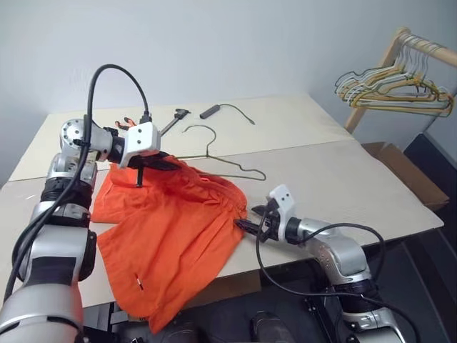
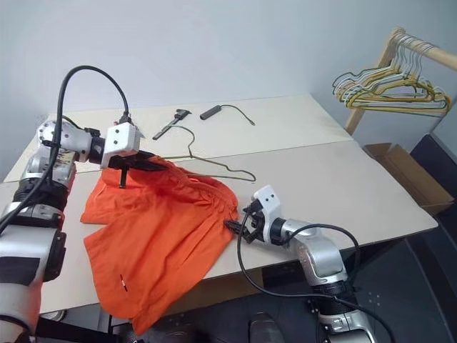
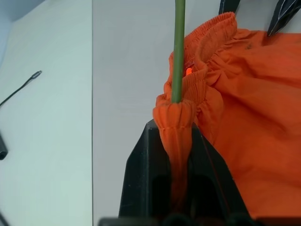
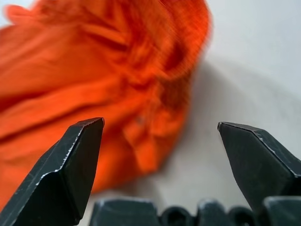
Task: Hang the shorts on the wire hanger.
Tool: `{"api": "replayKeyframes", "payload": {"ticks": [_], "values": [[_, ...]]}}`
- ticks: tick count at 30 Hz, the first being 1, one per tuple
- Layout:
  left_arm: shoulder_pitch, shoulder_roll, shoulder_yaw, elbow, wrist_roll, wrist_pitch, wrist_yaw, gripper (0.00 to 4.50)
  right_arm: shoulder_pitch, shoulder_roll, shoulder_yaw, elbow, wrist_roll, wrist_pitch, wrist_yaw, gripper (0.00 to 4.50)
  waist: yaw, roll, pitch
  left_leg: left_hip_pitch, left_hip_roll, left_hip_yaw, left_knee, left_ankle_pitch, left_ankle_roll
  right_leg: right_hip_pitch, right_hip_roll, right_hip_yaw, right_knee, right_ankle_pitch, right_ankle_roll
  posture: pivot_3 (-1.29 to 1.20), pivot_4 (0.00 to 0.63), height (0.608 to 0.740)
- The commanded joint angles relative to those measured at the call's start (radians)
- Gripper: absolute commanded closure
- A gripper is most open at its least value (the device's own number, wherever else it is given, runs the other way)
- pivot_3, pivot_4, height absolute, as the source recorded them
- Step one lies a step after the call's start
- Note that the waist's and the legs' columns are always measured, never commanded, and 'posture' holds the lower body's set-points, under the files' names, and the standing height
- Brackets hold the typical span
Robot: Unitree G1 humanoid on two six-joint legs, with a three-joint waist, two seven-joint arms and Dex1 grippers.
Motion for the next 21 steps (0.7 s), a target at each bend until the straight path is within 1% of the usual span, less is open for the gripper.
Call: {"api": "replayKeyframes", "payload": {"ticks": [1, 3, 4, 5, 9, 10, 11, 14, 15, 18, 21], "values": [[-0.014, 0.015, 0.034, -0.047, -0.034, 0.016, 0.009, 4.49, -0.050, 0.039, -0.024, 0.051, 0.012, -0.060, -0.014, 0.18, 0.004, 0.000, 0.000, 0.000, 0.000, 0.000, 0.000, 0.000, 0.000, 0.000, 0.000, 0.000, 0.000, 0.000, 0.000, -0.04, 0.000, 0.740], [-0.009, 0.015, 0.035, -0.054, -0.036, 0.020, 0.012, 4.49, -0.074, 0.059, -0.030, 0.087, 0.020, -0.077, -0.008, 0.57, 0.004, 0.000, 0.000, 0.000, 0.000, 0.000, 0.000, 0.000, 0.000, 0.000, 0.001, 0.000, 0.000, 0.000, 0.000, -0.03, 0.000, 0.740], [-0.006, 0.015, 0.034, -0.057, -0.037, 0.021, 0.015, 4.49, -0.083, 0.065, -0.030, 0.098, 0.022, -0.087, -0.002, 0.96, 0.004, 0.000, 0.000, 0.000, 0.000, 0.000, 0.000, 0.000, 0.000, 0.000, 0.001, 0.000, 0.000, 0.000, 0.000, -0.03, 0.000, 0.740], [-0.004, 0.014, 0.034, -0.059, -0.037, 0.022, 0.018, 4.49, -0.091, 0.072, -0.026, 0.107, 0.022, -0.096, 0.003, 1.24, 0.005, 0.000, 0.000, 0.000, 0.000, 0.000, 0.000, 0.000, 0.000, 0.000, 0.001, 0.000, 0.000, 0.000, 0.000, -0.03, 0.000, 0.740], [0.009, 0.016, 0.034, -0.071, -0.042, 0.030, 0.025, 4.49, -0.106, 0.092, -0.017, 0.128, 0.018, -0.102, -0.001, 2.57, 0.005, 0.000, 0.000, 0.000, 0.000, 0.000, 0.000, 0.000, 0.000, 0.000, 0.001, 0.000, 0.001, 0.000, 0.000, -0.03, 0.000, 0.740], [0.012, 0.018, 0.035, -0.074, -0.044, 0.030, 0.025, 4.49, -0.103, 0.092, -0.016, 0.125, 0.019, -0.098, 0.000, 3.04, 0.005, 0.000, 0.000, 0.000, 0.000, -0.001, 0.000, 0.000, 0.000, 0.000, 0.001, 0.000, 0.002, 0.000, 0.000, -0.03, 0.000, 0.740], [0.015, 0.020, 0.036, -0.077, -0.046, 0.031, 0.025, 4.49, -0.101, 0.093, -0.016, 0.122, 0.019, -0.092, -0.002, 3.24, 0.007, 0.000, 0.000, 0.000, 0.000, -0.001, 0.000, 0.000, 0.000, 0.000, 0.001, 0.000, 0.002, 0.000, 0.000, -0.03, 0.000, 0.740], [0.021, 0.027, 0.038, -0.084, -0.049, 0.035, 0.034, 4.49, -0.090, 0.092, -0.022, 0.112, 0.019, -0.072, -0.017, 4.26, 0.007, 0.000, 0.000, 0.000, 0.000, -0.001, 0.000, 0.000, 0.000, 0.000, 0.000, 0.000, 0.002, 0.000, 0.000, -0.03, 0.000, 0.740], [0.021, 0.028, 0.041, -0.084, -0.052, 0.038, 0.040, 4.49, -0.086, 0.090, -0.024, 0.109, 0.018, -0.068, -0.022, 4.48, 0.007, 0.000, 0.000, 0.000, 0.000, -0.001, 0.000, 0.000, 0.000, 0.000, 0.000, 0.000, 0.002, 0.000, 0.000, -0.03, 0.000, 0.740], [0.019, 0.030, 0.056, -0.076, -0.069, 0.037, 0.041, 4.49, -0.073, 0.077, -0.032, 0.101, 0.018, -0.069, -0.028, 4.48, 0.006, 0.000, 0.000, 0.000, 0.000, -0.001, 0.000, 0.000, 0.000, 0.000, 0.000, 0.000, 0.002, 0.000, 0.000, -0.03, 0.000, 0.740], [0.028, 0.052, 0.072, -0.091, -0.131, 0.079, -0.073, 4.49, -0.070, 0.045, -0.049, 0.096, 0.017, -0.077, -0.023, 4.48, 0.005, 0.000, 0.000, 0.000, 0.000, -0.001, 0.000, 0.000, 0.000, 0.000, 0.000, 0.000, 0.002, 0.000, 0.000, -0.04, 0.000, 0.740]]}}
